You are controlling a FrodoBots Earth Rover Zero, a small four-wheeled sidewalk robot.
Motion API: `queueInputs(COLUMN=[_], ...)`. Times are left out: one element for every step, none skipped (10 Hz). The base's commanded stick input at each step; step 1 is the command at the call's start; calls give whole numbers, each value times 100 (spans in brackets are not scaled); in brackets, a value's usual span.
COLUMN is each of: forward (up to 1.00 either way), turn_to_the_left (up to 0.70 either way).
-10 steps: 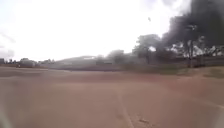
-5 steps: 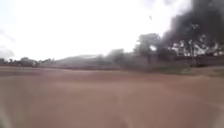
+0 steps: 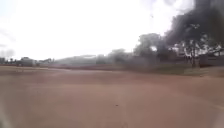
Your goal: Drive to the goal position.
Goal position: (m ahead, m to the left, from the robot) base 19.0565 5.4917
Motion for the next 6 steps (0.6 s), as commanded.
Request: queueInputs(forward=[70,70,70,70,70,70], turn_to_the_left=[0,0,0,0,0,0])
